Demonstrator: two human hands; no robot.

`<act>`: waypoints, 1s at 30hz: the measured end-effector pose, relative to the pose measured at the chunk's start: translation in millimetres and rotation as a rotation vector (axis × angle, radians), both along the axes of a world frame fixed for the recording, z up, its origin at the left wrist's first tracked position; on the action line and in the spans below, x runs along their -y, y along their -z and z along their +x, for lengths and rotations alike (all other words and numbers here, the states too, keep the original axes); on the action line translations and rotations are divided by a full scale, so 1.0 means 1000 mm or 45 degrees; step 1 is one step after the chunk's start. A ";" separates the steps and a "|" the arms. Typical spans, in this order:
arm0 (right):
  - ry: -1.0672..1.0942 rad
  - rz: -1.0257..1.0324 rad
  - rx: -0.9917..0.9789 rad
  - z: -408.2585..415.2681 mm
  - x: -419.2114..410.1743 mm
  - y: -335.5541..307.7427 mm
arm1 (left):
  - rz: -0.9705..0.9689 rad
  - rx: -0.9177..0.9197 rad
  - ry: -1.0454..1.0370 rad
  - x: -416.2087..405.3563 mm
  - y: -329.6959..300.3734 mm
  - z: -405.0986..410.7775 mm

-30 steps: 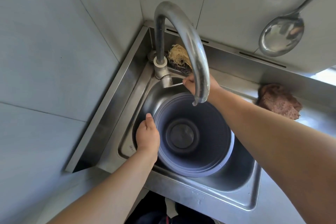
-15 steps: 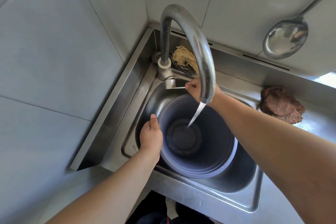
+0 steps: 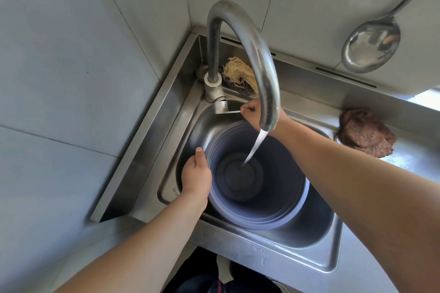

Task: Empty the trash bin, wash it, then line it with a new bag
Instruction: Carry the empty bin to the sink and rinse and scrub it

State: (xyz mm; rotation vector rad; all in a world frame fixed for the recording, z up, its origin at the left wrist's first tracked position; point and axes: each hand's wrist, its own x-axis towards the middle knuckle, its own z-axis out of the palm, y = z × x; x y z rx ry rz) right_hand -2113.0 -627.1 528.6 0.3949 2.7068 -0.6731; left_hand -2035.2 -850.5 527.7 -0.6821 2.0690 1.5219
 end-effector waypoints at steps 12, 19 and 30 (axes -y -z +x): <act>0.052 -0.017 -0.042 -0.002 -0.001 0.011 | 0.008 0.016 0.019 0.000 -0.005 0.000; 0.024 -0.055 -0.046 -0.001 -0.003 0.009 | 0.040 0.026 0.006 0.000 -0.007 -0.001; 0.026 -0.020 -0.017 -0.005 0.001 0.013 | 0.045 0.060 0.023 0.002 -0.002 -0.001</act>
